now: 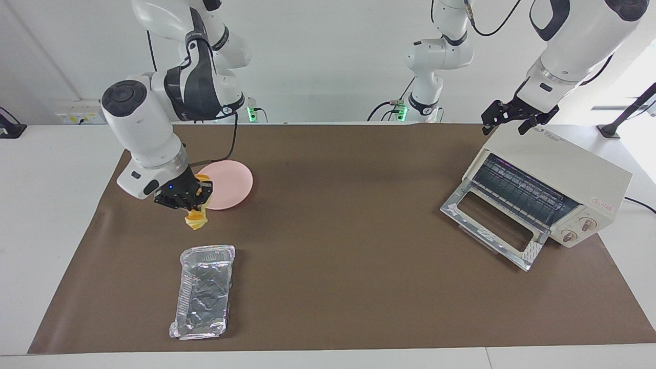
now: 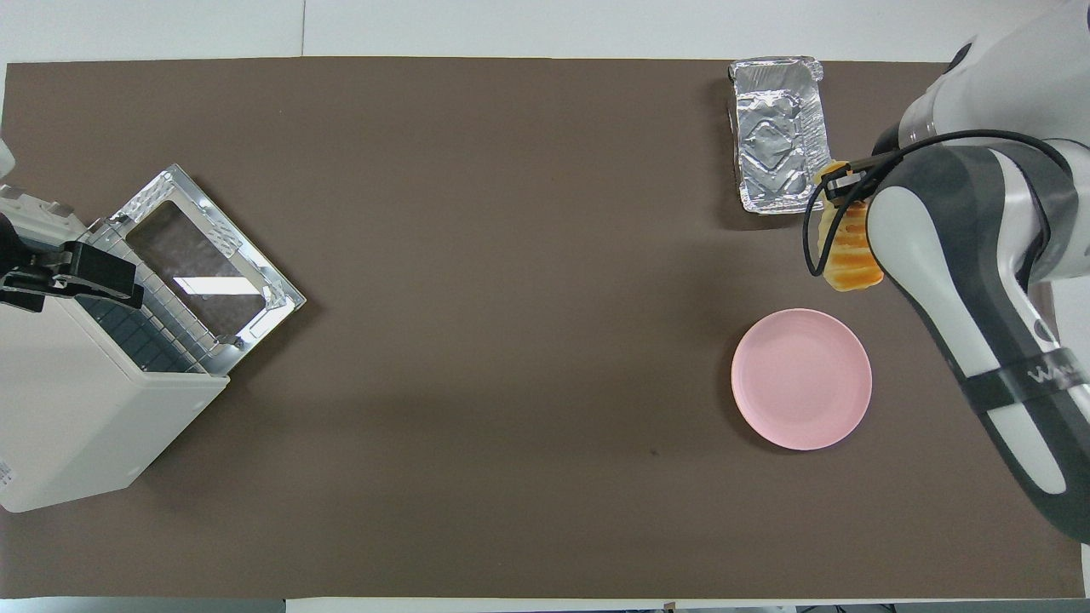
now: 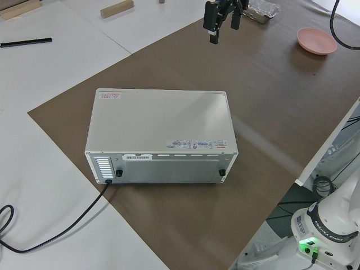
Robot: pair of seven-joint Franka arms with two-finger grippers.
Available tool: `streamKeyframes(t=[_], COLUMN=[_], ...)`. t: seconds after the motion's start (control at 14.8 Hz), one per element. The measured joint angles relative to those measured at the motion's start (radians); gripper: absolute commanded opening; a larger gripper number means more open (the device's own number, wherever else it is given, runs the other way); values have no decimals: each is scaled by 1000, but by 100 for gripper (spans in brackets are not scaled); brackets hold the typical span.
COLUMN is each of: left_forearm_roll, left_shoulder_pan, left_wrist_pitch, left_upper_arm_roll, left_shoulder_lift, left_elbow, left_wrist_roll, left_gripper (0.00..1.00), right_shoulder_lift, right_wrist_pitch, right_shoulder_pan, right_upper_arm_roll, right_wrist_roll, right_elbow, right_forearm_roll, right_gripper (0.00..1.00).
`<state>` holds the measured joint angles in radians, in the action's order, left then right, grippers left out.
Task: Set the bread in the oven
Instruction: 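Carry the bread roll with the right gripper and lower it into the foil tray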
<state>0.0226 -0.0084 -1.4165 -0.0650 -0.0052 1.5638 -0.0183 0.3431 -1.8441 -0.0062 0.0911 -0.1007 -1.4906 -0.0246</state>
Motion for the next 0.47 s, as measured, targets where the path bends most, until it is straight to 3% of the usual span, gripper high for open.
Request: streamKeyframes(t=[0.27, 0.47], left_forearm_roll=[0, 0], left_shoulder_pan=[0, 0], left_wrist_pitch=[0, 0], left_upper_arm_roll=[0, 0], left_shoulder_lift=[0, 0], left_elbow=[0, 0], left_wrist_roll=[0, 0], left_gripper=[100, 100], right_shoulder_lift=[282, 406], right_wrist_pitch=[59, 26], right_shoulder_pan=[0, 15], right_upper_arm_roll=[-21, -40], right_wrist_roll=[0, 0], right_elbow=[353, 461], right_forearm_roll=[-1, -1], right_gripper=[0, 0])
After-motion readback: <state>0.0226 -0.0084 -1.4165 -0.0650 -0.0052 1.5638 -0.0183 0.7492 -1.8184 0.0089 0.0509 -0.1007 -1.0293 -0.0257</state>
